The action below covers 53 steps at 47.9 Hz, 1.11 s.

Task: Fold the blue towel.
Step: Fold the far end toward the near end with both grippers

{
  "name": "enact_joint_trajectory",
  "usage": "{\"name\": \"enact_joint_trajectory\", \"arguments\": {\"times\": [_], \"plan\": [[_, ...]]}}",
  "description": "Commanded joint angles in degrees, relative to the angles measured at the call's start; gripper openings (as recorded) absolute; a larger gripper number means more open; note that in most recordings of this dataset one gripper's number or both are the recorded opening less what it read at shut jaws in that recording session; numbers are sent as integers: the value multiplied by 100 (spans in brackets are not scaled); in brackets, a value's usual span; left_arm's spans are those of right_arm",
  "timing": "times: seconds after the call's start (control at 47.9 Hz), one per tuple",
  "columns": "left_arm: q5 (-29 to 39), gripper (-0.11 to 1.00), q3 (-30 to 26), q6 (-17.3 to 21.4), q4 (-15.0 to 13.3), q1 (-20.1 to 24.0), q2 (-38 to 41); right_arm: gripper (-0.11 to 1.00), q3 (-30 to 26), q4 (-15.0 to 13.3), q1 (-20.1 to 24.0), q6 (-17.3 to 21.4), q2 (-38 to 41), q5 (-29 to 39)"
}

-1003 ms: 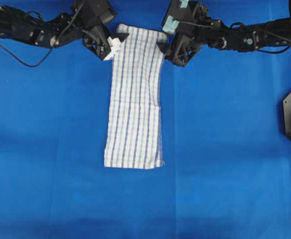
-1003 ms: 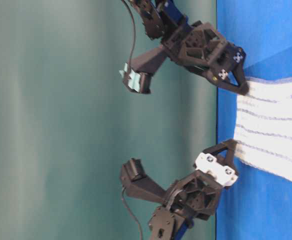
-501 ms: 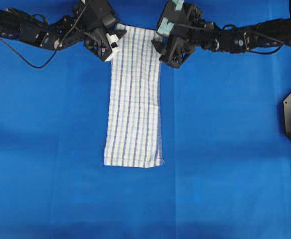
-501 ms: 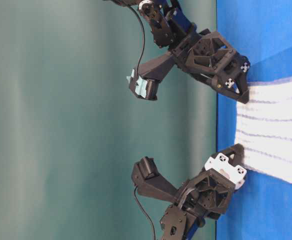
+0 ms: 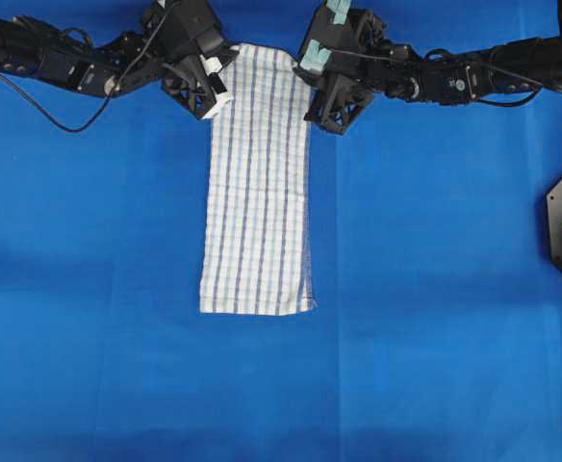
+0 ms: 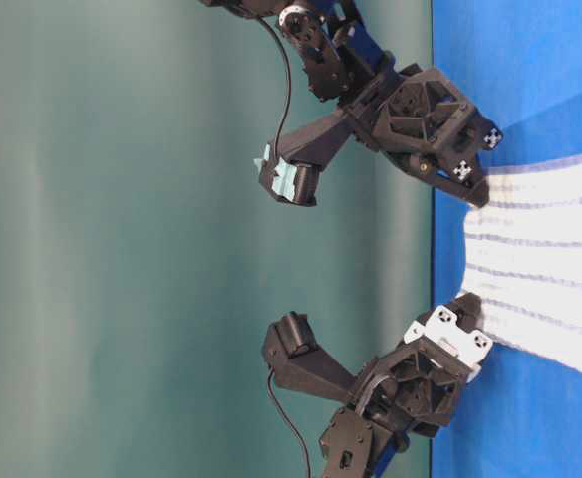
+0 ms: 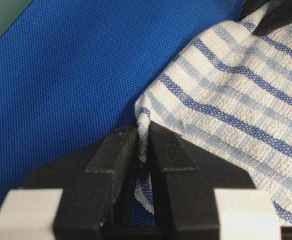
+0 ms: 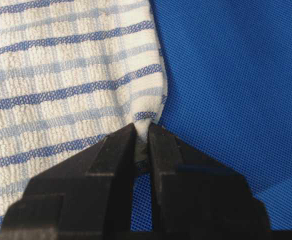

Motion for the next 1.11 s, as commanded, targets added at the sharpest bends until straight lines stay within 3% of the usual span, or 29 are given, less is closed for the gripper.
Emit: {"name": "enact_joint_trajectory", "arguments": {"times": [0.0, 0.23, 0.606, 0.815, 1.087], "plan": [[-26, 4, -70, 9, 18, 18, -79, -1, -35, -9, -35, -9, -53, 9], [9, 4, -9, 26, 18, -9, -316, -1, 44, -9, -44, -9, -343, 26], [431, 4, 272, 211, 18, -272, -1468, -1, 466, -9, -26, 0, -1406, 97], [545, 4, 483, 290, 18, -554, -2127, -1, 598, -9, 211, 9, -1819, 281], [694, 4, 747, 255, 18, -747, -2294, -1, 677, 70, 510, 53, -2004, 281]]}}
